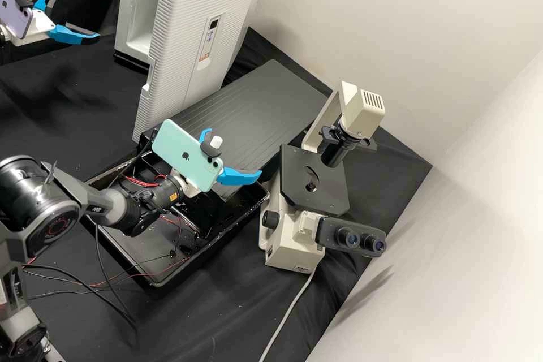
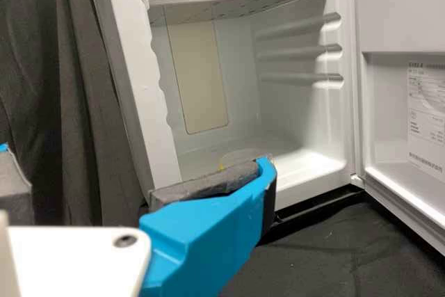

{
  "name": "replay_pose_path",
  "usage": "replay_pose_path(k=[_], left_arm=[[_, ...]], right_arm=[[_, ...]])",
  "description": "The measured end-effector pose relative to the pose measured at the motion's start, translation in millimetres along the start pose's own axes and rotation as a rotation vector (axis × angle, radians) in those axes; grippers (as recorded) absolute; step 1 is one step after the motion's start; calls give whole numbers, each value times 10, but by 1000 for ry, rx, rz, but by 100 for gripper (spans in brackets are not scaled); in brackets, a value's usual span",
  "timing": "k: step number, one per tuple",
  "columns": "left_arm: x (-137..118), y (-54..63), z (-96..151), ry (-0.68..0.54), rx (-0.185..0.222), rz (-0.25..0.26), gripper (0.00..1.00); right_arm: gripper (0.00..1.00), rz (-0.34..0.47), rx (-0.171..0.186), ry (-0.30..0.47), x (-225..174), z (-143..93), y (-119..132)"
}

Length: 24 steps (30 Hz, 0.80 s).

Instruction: Close the incubator door

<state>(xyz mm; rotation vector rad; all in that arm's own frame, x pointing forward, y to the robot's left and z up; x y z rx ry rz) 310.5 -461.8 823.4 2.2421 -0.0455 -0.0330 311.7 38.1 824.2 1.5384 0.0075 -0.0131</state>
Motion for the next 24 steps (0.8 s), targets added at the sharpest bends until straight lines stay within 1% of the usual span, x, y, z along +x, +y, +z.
replay_pose_path(k=[14, 15, 24], left_arm=[[0, 0, 0, 0, 0, 0, 100], [0, 0, 0, 0, 0, 0, 100], [0, 0, 0, 0, 0, 0, 100]], right_arm=[[100, 0, 0, 0, 0, 0, 0], [0, 0, 0, 0, 0, 0, 0], [0, -2, 0, 2, 0, -5, -5]])
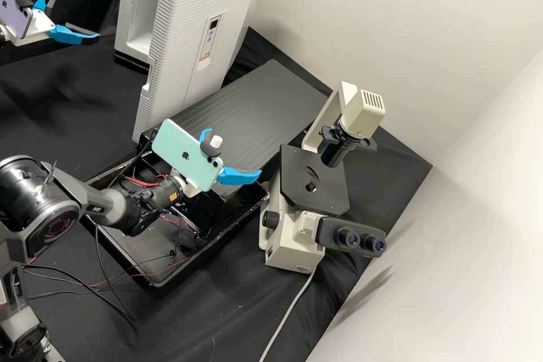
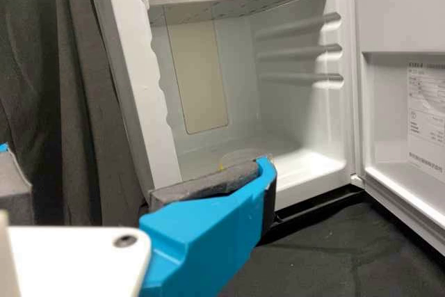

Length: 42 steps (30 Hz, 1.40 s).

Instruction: Close the incubator door

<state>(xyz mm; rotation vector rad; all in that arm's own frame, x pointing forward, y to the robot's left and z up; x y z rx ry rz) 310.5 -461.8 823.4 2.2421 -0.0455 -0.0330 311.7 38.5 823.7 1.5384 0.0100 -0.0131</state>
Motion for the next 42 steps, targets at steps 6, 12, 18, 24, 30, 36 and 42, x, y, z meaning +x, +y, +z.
replay_pose_path(k=[6, 12, 18, 24, 30, 36, 42], left_arm=[[0, 0, 0, 0, 0, 0, 100], [0, 0, 0, 0, 0, 0, 100], [0, 0, 0, 0, 0, 0, 100], [0, 0, 0, 0, 0, 0, 100], [0, 0, 0, 0, 0, 0, 100], [0, 0, 0, 0, 0, 0, 100], [0, 0, 0, 0, 0, 0, 100]], right_arm=[[0, -6, 0, 7, 0, -20, -19], [0, -5, 0, 11, 8, -33, -15], [0, -4, 0, 14, 12, -40, -14], [0, 19, -10, 42, 76, -118, 45], [0, 82, -33, 74, 186, -245, 184], [0, 109, -82, 123, 364, -416, 204], [0, 155, -141, 182, 653, -642, 258]])
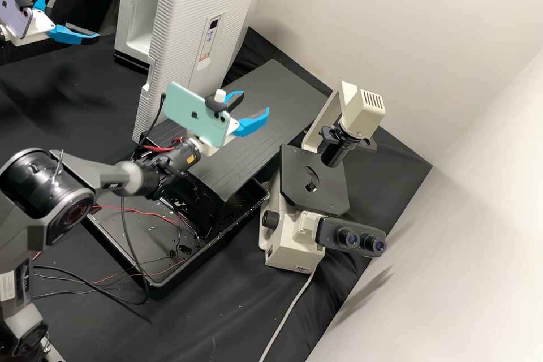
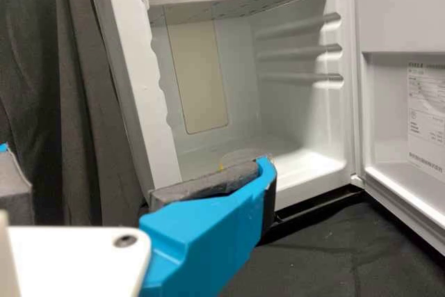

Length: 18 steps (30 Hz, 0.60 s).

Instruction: Close the incubator door

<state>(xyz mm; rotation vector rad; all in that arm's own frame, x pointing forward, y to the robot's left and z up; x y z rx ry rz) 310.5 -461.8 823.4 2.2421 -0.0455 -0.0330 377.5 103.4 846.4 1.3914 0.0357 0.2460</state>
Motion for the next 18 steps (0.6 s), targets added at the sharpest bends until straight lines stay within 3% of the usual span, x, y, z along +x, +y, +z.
replay_pose_path(k=[7, 18], left_arm=[[0, 0, 0, 0, 0, 0, 100], [0, 0, 0, 0, 0, 0, 100]], right_arm=[[0, 11, -12, 9, 396, -130, 4], [0, 1, -80, 16, 930, -395, 4]])
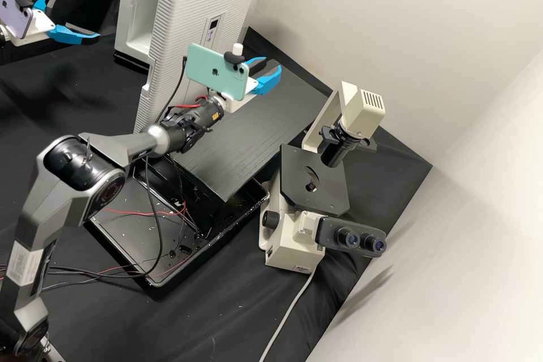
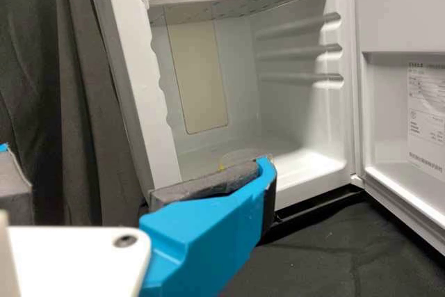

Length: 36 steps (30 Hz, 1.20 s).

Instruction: Close the incubator door

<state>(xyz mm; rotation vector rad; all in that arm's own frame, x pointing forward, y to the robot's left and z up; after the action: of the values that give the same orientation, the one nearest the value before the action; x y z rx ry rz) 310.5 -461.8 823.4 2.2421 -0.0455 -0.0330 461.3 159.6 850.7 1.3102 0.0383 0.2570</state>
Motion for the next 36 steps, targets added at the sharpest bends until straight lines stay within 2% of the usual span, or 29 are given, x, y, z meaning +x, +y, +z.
replay_pose_path(k=[4, 11, 25, 34, 35, 36], left_arm=[[0, 0, 0, 0, 0, 0, 100], [0, 0, 0, 0, 0, 0, 100], [0, 0, 0, 0, 0, 0, 100], [0, 0, 0, 0, 0, 0, 100], [0, 0, 0, 0, 0, 0, 100], [0, 0, 0, 0, 0, 0, 100]], right_arm=[[0, -1, -15, -2, 179, -117, 3], [0, -9, -64, 6, 449, -376, 25], [0, -4, -88, 16, 875, -567, 50], [0, -39, -105, 239, 975, -817, -40], [0, -47, -135, 261, 974, -857, -65], [0, -63, -101, 289, 974, -909, -73]])
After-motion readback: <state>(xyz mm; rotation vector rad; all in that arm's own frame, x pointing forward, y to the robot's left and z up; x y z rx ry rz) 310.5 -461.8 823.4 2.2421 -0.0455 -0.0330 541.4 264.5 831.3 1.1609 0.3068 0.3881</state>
